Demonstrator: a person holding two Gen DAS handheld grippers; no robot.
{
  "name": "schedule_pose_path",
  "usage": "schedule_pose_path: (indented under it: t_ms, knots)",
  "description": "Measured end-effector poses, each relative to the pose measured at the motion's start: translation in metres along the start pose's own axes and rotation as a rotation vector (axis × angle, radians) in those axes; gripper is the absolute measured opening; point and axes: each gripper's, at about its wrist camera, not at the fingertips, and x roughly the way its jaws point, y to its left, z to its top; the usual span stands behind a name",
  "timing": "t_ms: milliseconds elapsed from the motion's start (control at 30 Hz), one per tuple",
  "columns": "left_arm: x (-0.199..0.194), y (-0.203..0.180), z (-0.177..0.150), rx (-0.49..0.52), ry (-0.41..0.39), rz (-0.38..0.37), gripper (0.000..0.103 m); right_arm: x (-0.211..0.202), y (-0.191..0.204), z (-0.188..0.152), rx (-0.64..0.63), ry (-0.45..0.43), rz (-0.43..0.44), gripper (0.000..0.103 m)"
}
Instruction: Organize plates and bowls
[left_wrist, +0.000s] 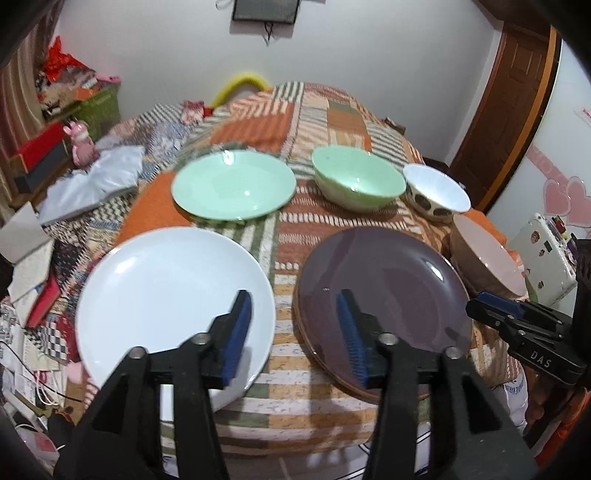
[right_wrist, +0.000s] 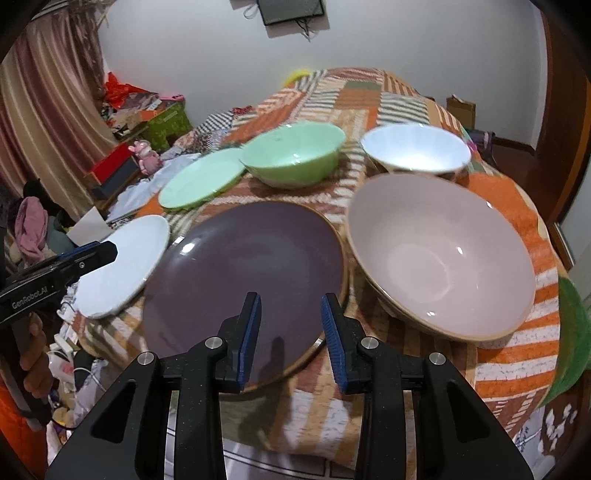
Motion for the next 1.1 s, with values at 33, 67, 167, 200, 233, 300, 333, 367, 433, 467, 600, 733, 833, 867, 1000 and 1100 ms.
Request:
schedule_pose_path:
  t_ms: [33,67,167,200,233,300,333,367,433,467,600,733,833,867,1000,1100]
  knots:
    - [-0.005,0.001,0.000,-0.001,-0.016,0.010,0.058,-0.002,0.002,0.002,-0.006,-0.007,0.002,0.039]
    - [-0.011,0.003,0.001,0.000,-0.035,0.024,0.060,-0.004,0.007,0.004,-0.016,-0.022,0.004,0.044]
    - [-0.025,0.011,0.002,-0.006,-0.073,0.062,0.068,-0.005,0.020,0.014,-0.054,-0.047,0.014,0.046]
    - [-0.030,0.015,0.002,-0.011,-0.084,0.073,0.069,-0.006,0.023,0.015,-0.062,-0.051,0.019,0.046]
    - [-0.034,0.019,0.002,-0.017,-0.090,0.083,0.072,-0.006,0.028,0.019,-0.075,-0.057,0.026,0.046]
    - [-0.039,0.027,0.002,-0.029,-0.098,0.098,0.079,-0.004,0.037,0.023,-0.095,-0.063,0.038,0.046]
    - [-0.042,0.032,0.002,-0.037,-0.104,0.108,0.082,-0.003,0.042,0.025,-0.104,-0.066,0.043,0.046]
    - [-0.045,0.038,0.001,-0.044,-0.112,0.118,0.082,-0.002,0.048,0.026,-0.116,-0.069,0.049,0.046]
    - [-0.049,0.048,-0.001,-0.053,-0.115,0.135,0.083,0.001,0.058,0.030,-0.139,-0.070,0.060,0.046]
    - [-0.050,0.055,-0.001,-0.064,-0.114,0.143,0.083,0.004,0.064,0.032,-0.152,-0.069,0.066,0.046]
    - [-0.051,0.083,-0.003,-0.111,-0.093,0.162,0.083,0.017,0.081,0.035,-0.192,-0.055,0.086,0.047]
    - [-0.046,0.104,-0.006,-0.135,-0.068,0.189,0.083,0.030,0.096,0.037,-0.222,-0.032,0.106,0.047]
    - [-0.042,0.117,-0.009,-0.147,-0.049,0.194,0.083,0.045,0.106,0.040,-0.234,-0.002,0.123,0.047]
    - [-0.041,0.122,-0.010,-0.152,-0.043,0.197,0.083,0.047,0.108,0.039,-0.237,0.006,0.127,0.047]
    - [-0.031,0.137,-0.015,-0.157,-0.016,0.209,0.083,0.064,0.118,0.040,-0.260,0.043,0.138,0.047]
    - [-0.024,0.149,-0.017,-0.172,0.003,0.199,0.083,0.078,0.124,0.042,-0.267,0.079,0.149,0.047]
